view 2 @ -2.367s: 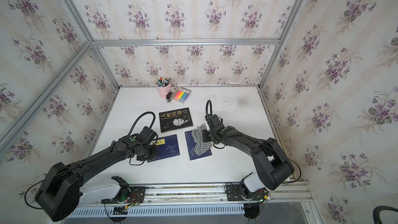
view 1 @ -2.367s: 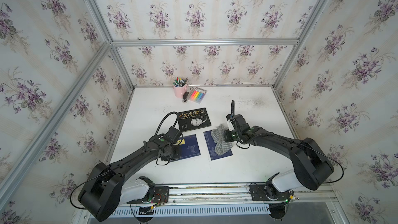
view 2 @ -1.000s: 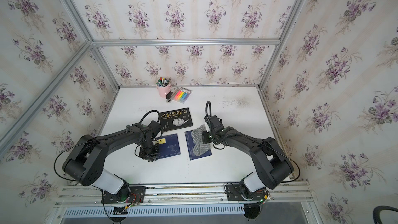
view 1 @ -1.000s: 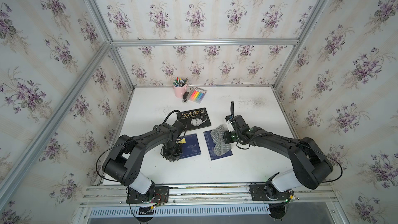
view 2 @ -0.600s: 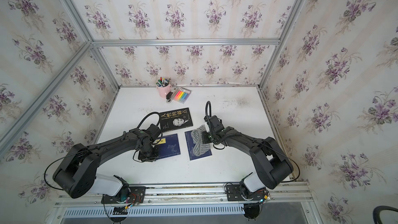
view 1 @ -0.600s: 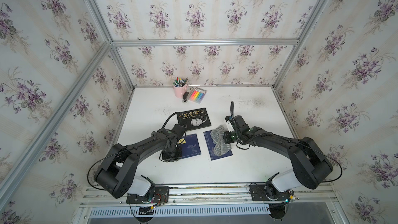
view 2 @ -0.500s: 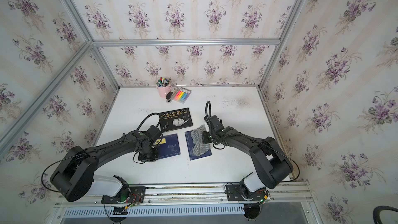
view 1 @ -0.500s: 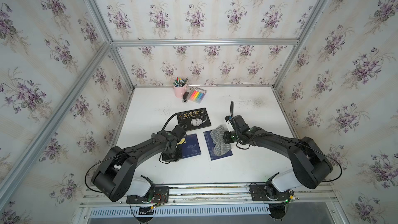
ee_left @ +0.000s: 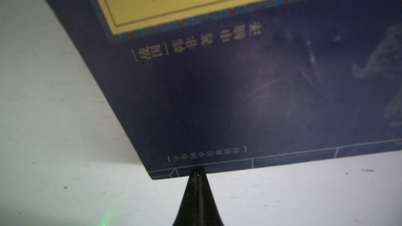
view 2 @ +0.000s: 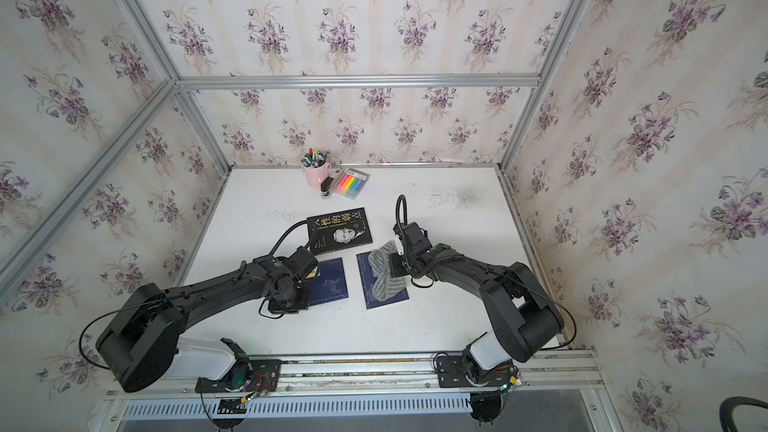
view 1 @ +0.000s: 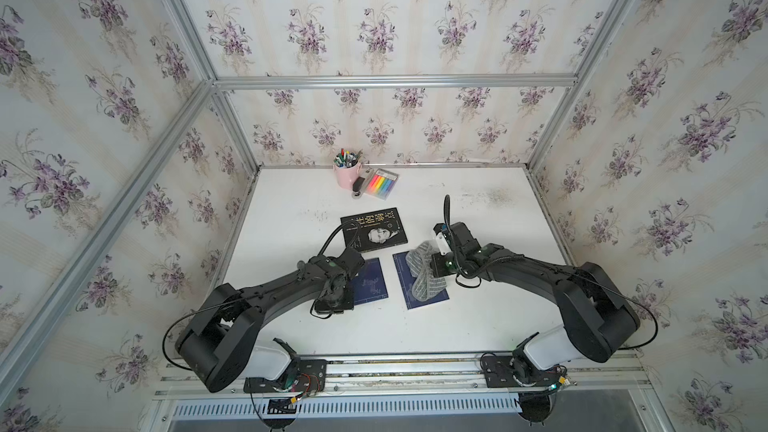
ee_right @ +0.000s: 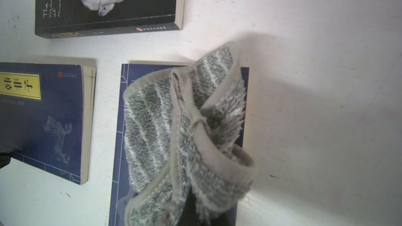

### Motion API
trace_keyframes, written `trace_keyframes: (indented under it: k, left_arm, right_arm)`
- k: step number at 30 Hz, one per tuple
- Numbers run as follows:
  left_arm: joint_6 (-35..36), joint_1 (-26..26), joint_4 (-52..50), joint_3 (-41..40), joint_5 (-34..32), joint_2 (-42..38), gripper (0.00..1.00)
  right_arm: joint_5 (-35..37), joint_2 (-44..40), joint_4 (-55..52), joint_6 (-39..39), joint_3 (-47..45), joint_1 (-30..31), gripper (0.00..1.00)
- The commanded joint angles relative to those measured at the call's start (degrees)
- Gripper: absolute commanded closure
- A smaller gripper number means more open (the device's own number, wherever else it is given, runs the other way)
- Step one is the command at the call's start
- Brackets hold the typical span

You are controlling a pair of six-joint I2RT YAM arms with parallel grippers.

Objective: Wipe the cover of the book
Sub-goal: Adjust the book at the center of the board.

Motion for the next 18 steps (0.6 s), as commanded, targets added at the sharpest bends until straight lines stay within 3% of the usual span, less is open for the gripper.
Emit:
trace_keyframes:
  k: [1, 18]
  left_arm:
    - [-1.04, -0.35, 3.53, -0.38, 0.5, -1.16, 0.97]
    - [-2.6, -3.08, 5.23, -1.52, 1.65, 3.2, 1.0]
  right_arm:
    - [-0.23, 0.32, 0.55, -0.36, 0.11, 0.08, 1.0]
    - [-0.27, 0.08, 0.47, -0.36, 0.09, -0.01, 1.0]
